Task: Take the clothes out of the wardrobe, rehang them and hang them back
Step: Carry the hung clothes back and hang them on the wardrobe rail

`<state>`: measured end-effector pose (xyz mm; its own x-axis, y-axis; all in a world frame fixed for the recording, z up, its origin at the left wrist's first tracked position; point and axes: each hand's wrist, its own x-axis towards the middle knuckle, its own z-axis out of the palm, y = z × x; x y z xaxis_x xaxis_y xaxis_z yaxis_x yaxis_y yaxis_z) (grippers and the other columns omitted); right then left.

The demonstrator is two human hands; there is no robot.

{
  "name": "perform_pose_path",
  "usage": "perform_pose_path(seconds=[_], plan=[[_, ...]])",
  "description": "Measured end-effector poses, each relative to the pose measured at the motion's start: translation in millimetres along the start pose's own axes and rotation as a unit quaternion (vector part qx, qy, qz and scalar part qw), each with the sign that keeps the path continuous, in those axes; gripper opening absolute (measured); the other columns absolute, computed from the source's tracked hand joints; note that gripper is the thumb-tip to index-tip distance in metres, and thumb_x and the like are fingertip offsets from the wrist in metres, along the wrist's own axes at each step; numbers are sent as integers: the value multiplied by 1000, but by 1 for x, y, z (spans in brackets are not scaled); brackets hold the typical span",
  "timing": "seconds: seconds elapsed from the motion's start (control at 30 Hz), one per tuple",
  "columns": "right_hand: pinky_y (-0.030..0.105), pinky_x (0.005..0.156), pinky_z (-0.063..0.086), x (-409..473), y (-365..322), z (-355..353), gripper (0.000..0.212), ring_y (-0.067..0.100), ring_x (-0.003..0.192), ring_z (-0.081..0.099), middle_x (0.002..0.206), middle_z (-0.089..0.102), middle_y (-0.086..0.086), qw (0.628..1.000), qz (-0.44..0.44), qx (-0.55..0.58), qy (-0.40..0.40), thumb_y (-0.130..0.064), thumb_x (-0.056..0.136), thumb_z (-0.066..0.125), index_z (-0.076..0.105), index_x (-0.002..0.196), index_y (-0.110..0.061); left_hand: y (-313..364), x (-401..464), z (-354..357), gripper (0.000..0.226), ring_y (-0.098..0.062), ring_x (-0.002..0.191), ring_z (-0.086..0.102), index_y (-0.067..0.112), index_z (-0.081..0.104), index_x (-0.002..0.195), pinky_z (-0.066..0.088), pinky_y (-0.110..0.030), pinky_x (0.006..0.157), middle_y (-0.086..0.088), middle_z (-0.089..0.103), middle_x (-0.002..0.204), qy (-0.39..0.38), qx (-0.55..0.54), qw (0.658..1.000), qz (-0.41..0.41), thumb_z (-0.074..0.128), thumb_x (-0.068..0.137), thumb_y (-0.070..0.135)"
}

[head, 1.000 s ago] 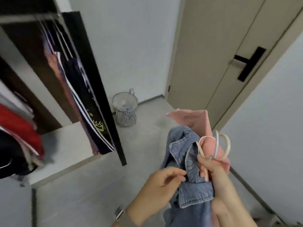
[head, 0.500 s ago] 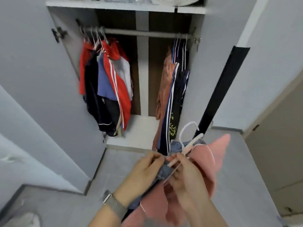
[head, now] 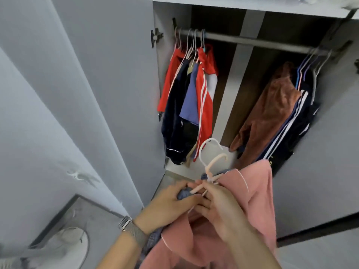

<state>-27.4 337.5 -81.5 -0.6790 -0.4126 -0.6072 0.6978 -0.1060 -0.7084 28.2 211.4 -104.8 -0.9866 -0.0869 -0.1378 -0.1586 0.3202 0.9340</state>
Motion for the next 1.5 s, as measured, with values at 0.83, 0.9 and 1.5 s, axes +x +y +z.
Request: perform_pose_path(seconds=[0.83, 0.9, 1.5], plan=[[18, 33, 21, 232, -217, -5, 30, 7, 36, 27, 49, 37, 1, 973, -145, -134, 118, -2, 95, 38, 64, 82, -10, 22, 339, -38, 30, 1, 79, 62, 35, 54, 114, 50, -18, 74, 13, 67, 93, 52, 41, 998, 19, 59, 88, 20], [17, 33, 20, 240, -247, -2, 29, 6, 36, 24, 47, 33, 1, 975, -155, -120, 105, -1, 96, 37, 60, 79, -6, 23, 360, -44, 31, 2, 69, 59, 33, 55, 116, 45, -13, 66, 12, 66, 87, 57, -5, 998, -5, 56, 91, 14], [27, 57, 38, 326, -349, -35, 41, 23, 60, 37, 66, 45, 12, 916, -287, -72, 269, -33, 103, 39, 54, 79, -3, 122, 537, -119, 20, -9, 98, 63, 26, 65, 106, 48, -23, 87, 4, 70, 100, 34, -140, 986, 84, 55, 93, 14]])
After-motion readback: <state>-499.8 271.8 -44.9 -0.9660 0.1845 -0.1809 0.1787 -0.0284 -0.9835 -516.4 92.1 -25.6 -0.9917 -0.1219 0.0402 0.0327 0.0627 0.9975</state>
